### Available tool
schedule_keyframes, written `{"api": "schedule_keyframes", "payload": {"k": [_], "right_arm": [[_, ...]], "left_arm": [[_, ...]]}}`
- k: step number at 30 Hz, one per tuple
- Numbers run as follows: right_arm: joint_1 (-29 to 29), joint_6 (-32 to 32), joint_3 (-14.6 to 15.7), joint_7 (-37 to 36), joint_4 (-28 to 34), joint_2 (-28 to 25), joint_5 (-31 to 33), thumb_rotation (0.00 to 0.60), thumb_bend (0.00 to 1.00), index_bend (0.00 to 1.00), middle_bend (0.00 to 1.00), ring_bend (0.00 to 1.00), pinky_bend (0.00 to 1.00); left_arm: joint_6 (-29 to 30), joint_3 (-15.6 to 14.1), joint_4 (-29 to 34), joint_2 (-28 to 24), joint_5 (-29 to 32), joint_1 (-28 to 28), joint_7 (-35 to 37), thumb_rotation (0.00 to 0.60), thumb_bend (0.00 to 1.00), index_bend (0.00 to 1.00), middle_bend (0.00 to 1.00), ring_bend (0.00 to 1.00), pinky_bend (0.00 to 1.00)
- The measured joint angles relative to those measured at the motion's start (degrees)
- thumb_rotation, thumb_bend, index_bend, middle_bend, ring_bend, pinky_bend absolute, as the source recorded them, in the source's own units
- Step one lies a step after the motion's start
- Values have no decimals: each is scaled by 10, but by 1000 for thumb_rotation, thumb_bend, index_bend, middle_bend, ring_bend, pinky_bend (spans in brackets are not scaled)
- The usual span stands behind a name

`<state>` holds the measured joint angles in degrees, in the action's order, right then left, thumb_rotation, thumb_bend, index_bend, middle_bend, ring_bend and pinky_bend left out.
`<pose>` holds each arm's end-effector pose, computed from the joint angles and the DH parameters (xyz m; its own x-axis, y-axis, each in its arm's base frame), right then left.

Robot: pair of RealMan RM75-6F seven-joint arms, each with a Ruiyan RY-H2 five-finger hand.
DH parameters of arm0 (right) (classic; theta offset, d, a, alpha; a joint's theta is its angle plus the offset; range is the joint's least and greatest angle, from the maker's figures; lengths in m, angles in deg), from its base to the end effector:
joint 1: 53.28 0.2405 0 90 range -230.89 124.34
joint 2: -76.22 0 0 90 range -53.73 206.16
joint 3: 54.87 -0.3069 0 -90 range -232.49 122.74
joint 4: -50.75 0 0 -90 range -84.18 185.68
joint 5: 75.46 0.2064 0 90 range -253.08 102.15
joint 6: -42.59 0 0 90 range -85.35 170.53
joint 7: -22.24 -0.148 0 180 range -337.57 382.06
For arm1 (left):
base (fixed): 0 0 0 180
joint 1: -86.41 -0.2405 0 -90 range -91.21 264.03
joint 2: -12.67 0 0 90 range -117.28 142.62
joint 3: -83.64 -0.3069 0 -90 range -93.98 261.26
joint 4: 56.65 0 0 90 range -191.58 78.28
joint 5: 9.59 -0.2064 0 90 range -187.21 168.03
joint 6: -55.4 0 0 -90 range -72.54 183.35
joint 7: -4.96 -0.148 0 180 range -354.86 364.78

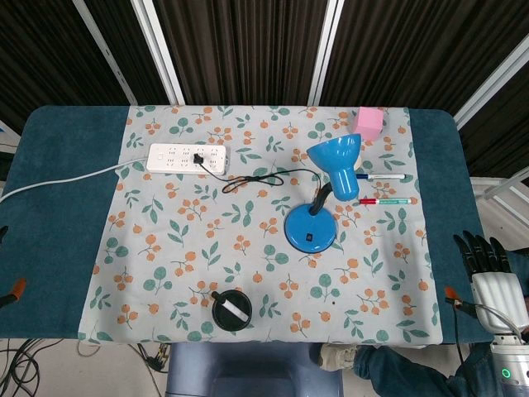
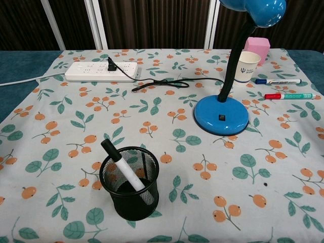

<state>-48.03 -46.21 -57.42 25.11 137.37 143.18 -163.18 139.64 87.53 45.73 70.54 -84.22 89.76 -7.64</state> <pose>-0.3623 -0.1909 0.1819 0.4844 0.0659 0.8724 -0.8725 -0.0365 0.4872 -0.3562 0.1780 0.2173 0.5100 0.0552 0.8584 0.8388 0.1889 -0.5106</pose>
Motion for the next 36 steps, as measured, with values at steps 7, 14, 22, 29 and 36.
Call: {"api": "schedule_keyframes", "payload": {"k": [7,14,22,29,36], "right_arm": [[-1,2,-1,-1,1,1,-1,600,275,32,74,77,131],[-1,5,0,-6,3,0,-4,600,275,32,74,97,329],[1,16,4,-10,0,2,-10,600,275,32,74,113,479],[3,28,9,-24,1,4,-13,600,276,32,194,311,579],[28,72,17,-32,11,6,-30,600,459,32,496,646,657]], "left_arm": [[-1,0,1,1,0,0,-3,600,279,36,40,0,99],[2,0,1,0,0,-1,0,600,279,36,40,0,99],[3,1,0,-2,0,-2,4,600,279,36,40,0,99],[0,2,2,-1,5,-1,-1,600,280,36,40,0,99],[-3,5,1,-2,14,0,1,600,279,36,41,0,99]]}}
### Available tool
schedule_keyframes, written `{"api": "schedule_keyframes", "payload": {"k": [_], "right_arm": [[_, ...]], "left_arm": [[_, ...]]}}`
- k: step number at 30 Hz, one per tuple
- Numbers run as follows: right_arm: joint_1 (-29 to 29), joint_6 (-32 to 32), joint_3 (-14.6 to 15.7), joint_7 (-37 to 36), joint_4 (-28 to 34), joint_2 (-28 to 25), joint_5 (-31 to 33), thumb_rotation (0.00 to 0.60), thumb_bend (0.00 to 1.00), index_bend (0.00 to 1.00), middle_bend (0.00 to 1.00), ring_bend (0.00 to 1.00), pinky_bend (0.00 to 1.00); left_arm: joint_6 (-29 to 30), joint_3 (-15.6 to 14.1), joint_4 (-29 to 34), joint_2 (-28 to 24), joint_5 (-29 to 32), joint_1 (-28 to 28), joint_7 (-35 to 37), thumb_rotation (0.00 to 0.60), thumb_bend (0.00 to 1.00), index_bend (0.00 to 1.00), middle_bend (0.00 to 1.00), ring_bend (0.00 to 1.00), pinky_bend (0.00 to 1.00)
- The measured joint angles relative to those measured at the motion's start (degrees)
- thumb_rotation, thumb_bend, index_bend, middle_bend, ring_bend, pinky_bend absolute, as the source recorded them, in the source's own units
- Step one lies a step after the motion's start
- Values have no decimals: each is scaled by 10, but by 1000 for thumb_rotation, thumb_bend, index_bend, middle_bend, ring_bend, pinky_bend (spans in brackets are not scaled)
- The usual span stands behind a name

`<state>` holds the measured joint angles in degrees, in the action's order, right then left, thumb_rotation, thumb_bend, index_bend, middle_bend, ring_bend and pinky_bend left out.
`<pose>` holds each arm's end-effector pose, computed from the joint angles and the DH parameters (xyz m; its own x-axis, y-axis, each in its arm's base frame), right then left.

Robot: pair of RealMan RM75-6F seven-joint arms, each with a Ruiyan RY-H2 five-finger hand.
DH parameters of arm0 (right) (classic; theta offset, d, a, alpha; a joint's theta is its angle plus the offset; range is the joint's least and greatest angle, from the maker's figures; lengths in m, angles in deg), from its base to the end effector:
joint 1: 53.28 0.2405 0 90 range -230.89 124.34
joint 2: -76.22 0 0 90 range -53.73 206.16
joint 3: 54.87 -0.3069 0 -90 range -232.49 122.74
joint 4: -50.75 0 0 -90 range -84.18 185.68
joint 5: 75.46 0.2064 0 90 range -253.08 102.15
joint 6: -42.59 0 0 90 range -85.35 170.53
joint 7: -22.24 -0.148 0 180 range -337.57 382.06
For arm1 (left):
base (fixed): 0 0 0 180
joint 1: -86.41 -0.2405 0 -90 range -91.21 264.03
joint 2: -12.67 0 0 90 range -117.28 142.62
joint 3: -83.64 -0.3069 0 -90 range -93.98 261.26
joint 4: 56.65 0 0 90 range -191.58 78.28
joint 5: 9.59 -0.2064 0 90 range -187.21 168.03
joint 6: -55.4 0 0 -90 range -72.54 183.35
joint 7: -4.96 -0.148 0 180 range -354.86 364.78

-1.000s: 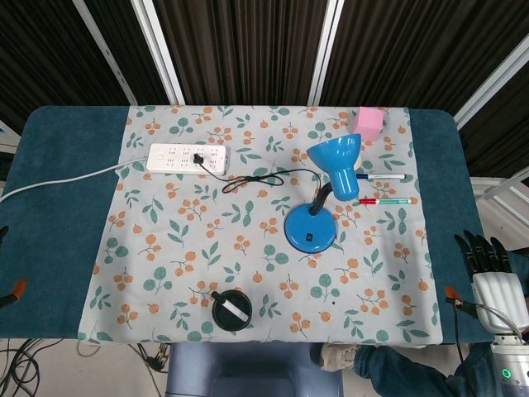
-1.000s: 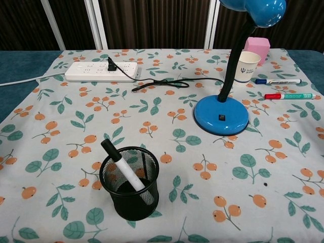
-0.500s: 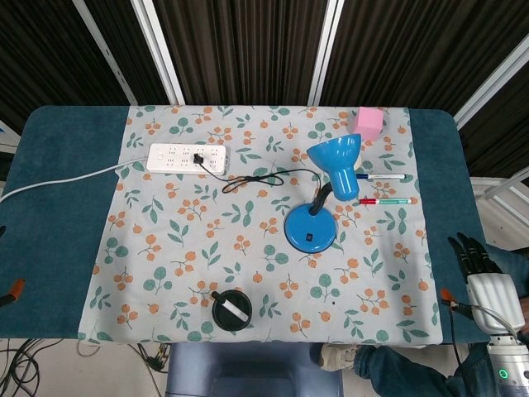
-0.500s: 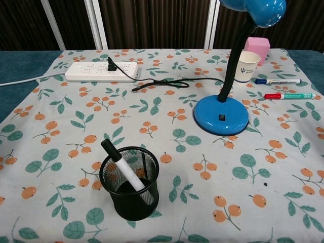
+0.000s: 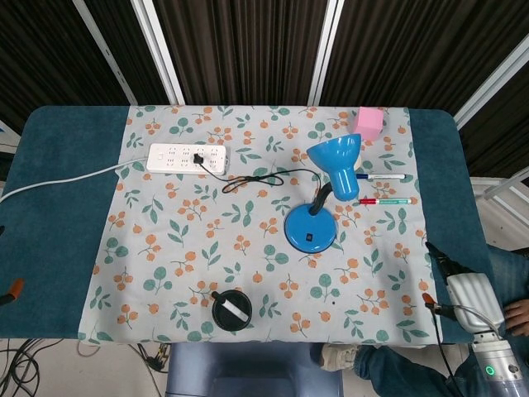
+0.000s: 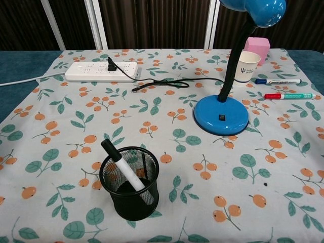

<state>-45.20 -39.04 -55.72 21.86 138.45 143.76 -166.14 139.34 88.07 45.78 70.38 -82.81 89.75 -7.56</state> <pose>-0.3519 -0.2012 0.1521 0.4250 -0.0719 0.9023 -0.9002 -0.1383 0.4130 -0.3588 0.1791 0.2198 0.5062 0.0552 0.8607 0.8365 0.2114 -0.5055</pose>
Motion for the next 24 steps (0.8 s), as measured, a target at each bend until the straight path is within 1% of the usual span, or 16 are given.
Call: {"api": "schedule_keyframes", "payload": {"k": [2,5,9,10,11,17,19,24], "right_arm": [[18,27,-1,-2,4,1,-3,600,493,32,569,707,680],[41,66,-4,-9,12,2,-2,600,506,32,634,758,706],[82,133,-14,-12,23,7,8,600,522,32,701,793,737],[99,161,-19,-9,27,11,16,600,529,32,717,799,746],[106,172,-21,-7,29,12,20,600,536,32,728,803,754],[168,273,-37,21,41,38,63,600,555,32,739,805,793],[191,307,-43,38,41,55,84,600,560,32,742,805,804],[221,339,-54,72,29,93,125,600,564,32,744,806,832]], "left_arm": [[0,0,0,-1,-1,0,2,600,279,36,41,0,99],[0,0,0,-2,0,-1,4,600,279,36,40,0,99],[-1,0,-1,-3,1,-1,7,600,279,35,41,0,99],[-2,0,-1,-3,1,-1,8,600,279,35,40,0,99],[-3,1,-1,-4,1,0,9,600,279,35,41,0,99],[-6,1,-3,-5,4,0,12,600,279,35,41,0,99],[-7,2,-4,-5,6,1,13,600,279,35,41,0,99],[-10,3,-5,-6,9,2,16,600,279,36,40,0,99]]}}
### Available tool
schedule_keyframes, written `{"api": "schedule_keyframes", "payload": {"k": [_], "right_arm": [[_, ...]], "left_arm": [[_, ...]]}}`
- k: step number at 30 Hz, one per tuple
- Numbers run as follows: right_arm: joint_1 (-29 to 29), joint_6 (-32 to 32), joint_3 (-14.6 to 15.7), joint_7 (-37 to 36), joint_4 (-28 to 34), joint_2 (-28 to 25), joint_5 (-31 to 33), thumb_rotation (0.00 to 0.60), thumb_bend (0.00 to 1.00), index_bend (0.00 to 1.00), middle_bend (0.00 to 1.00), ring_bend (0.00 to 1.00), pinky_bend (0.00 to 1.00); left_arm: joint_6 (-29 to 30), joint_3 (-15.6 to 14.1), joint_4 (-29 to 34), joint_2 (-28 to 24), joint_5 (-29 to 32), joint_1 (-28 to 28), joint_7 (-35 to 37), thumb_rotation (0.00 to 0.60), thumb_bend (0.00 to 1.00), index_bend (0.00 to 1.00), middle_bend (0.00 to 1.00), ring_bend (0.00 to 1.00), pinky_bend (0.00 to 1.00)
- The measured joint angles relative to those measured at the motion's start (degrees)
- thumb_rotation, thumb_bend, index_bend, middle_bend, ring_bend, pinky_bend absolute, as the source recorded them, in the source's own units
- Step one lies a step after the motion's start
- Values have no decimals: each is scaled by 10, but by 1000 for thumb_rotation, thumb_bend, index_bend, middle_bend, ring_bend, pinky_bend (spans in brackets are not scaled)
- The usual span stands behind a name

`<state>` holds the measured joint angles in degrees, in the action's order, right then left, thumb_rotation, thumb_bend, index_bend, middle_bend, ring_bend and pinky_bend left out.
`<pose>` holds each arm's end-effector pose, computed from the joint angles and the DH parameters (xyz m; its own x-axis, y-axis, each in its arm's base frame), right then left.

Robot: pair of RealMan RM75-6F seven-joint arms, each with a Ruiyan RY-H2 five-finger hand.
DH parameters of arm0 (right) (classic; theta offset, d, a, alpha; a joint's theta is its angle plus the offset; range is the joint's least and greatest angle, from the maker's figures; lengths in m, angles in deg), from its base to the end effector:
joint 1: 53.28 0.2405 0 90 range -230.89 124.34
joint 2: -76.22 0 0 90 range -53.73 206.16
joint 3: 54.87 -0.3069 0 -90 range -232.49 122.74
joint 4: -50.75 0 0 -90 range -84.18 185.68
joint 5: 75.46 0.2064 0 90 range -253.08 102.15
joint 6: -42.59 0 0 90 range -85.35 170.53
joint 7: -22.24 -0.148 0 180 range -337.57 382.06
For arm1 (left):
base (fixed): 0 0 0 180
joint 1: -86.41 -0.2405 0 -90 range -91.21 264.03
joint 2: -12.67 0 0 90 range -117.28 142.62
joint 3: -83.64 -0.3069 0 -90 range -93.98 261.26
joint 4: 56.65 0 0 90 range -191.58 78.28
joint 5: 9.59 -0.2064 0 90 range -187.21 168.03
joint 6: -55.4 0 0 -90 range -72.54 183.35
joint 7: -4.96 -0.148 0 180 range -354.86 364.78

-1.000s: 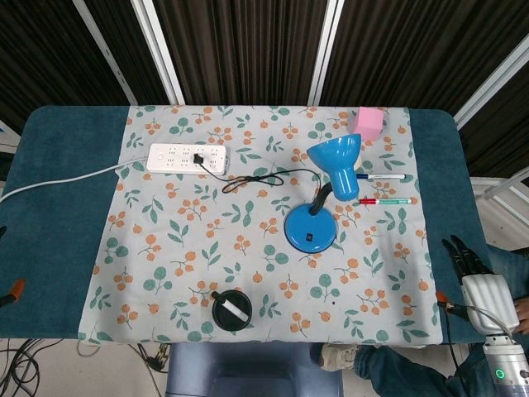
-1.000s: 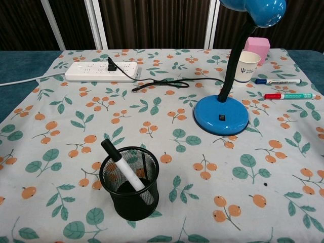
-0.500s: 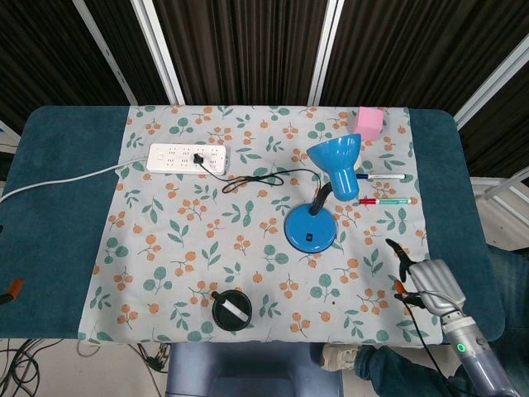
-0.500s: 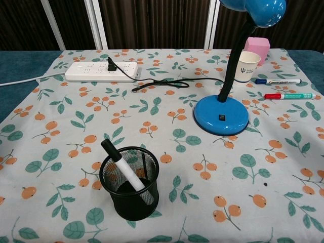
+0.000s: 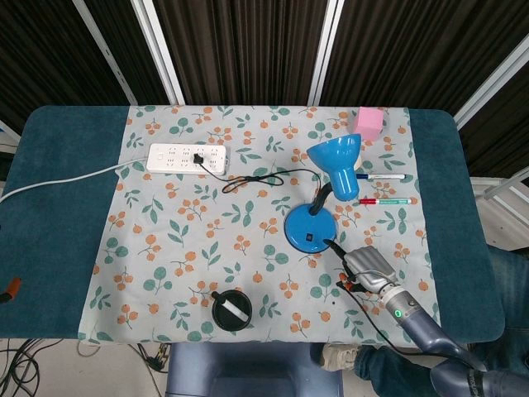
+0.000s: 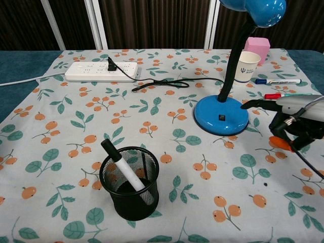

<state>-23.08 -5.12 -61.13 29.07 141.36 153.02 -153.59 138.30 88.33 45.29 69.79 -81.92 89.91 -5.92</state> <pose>-0.2618 -0.3143 0.0300 0.4332 -0.4353 0.7892 -0.8869 -0.3616 0.2874 -0.3627 0.1807 0.2234 0.4924 0.0620 0.8681 0.8410 0.2230 -0.4930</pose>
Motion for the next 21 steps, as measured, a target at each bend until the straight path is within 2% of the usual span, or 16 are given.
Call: {"api": "schedule_keyframes", "payload": {"k": [7,21], "right_arm": [[26,19,-7,48,-22,37,41,600,563,32,744,806,867],[57,41,-11,78,-65,80,104,600,563,32,745,806,923]], "left_arm": [[-3,1,-1,-2,2,1,5,600,279,36,40,0,99],[-8,2,-4,-1,9,3,3,600,279,36,40,0,102]]}}
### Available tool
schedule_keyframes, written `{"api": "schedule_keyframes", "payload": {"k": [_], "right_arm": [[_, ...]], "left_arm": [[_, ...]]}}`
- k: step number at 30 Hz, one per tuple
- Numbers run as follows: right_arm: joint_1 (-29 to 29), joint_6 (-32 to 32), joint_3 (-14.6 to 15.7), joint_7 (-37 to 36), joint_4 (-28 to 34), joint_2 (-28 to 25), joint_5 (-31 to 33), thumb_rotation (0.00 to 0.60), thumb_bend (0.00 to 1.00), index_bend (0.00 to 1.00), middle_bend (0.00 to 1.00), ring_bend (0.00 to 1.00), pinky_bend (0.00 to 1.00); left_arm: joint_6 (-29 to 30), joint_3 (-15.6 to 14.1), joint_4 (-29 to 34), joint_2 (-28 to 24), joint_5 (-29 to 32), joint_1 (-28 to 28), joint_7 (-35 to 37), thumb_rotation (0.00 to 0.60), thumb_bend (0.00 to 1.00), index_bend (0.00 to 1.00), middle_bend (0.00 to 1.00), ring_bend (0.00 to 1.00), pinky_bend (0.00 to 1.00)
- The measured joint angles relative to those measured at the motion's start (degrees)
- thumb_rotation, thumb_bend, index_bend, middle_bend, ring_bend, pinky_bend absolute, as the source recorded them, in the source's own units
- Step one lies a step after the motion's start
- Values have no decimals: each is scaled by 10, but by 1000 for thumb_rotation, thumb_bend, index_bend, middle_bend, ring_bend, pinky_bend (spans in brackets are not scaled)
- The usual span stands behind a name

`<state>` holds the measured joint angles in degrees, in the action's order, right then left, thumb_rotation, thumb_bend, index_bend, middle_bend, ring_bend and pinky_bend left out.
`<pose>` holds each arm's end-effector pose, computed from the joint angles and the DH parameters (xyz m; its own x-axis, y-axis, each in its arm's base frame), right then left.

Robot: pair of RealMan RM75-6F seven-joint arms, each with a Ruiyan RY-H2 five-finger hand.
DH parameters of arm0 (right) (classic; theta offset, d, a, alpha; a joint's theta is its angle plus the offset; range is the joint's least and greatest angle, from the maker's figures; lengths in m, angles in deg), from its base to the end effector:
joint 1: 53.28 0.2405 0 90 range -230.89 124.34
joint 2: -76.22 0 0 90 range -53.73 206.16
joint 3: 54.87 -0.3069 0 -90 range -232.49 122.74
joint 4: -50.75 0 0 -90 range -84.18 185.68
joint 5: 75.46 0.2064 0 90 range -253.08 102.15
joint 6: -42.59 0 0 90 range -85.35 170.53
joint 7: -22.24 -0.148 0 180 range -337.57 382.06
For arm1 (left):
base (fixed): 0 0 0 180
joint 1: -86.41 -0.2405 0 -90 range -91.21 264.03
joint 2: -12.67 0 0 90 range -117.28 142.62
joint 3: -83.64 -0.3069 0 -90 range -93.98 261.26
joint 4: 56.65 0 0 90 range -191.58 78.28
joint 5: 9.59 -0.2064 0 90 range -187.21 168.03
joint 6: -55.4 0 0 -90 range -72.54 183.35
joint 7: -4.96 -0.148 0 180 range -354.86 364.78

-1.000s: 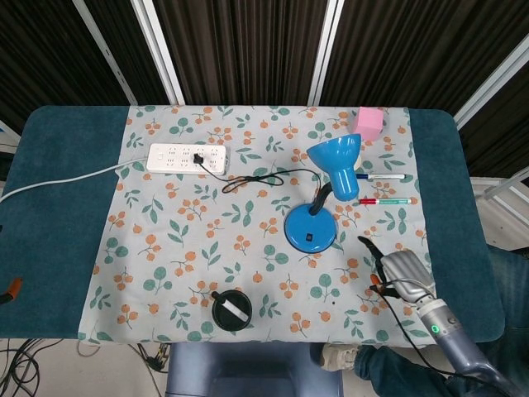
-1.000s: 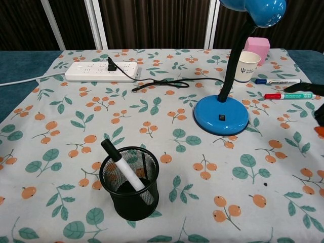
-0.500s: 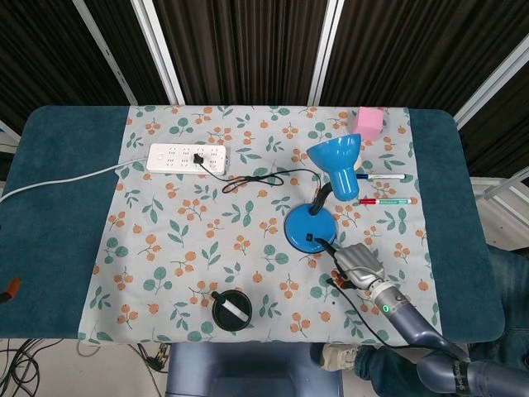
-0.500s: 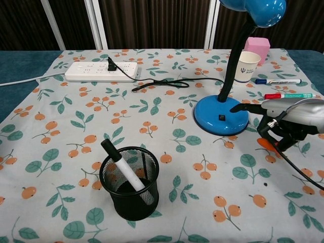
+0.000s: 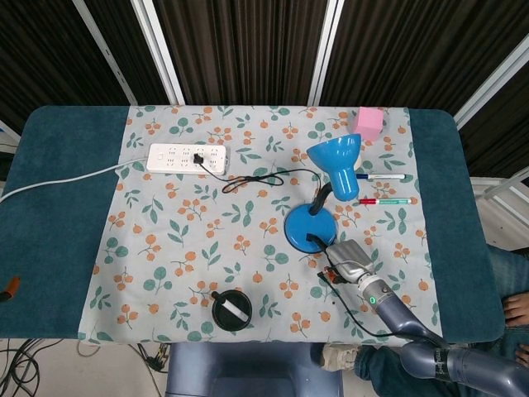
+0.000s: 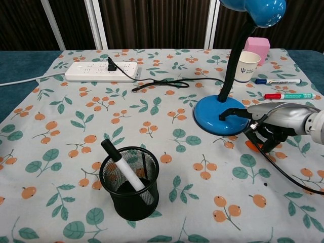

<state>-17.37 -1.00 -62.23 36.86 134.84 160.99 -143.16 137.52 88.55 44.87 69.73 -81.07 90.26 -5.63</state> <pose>-0.2482 -0.3441 -0.0172 0.4681 -0.4668 0.7503 -0.8770 -0.3495 0.3296 -0.3653 0.1832 0.2241 0.4904 0.0688 0.8688 0.8394 0.2306 -0.4921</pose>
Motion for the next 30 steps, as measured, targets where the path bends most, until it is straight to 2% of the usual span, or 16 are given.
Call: {"api": "schedule_keyframes", "payload": {"k": [19,30], "right_arm": [[16,2,11,9,-10,11,18,600,564,32,746,806,976],[34,26,12,24,-9,-1,57,600,564,32,747,806,1000]], "left_arm": [[2,1,-1,-1,3,0,2,600,279,36,40,0,102],[2,1,0,-1,1,-1,2,600,279,35,40,0,106]]}}
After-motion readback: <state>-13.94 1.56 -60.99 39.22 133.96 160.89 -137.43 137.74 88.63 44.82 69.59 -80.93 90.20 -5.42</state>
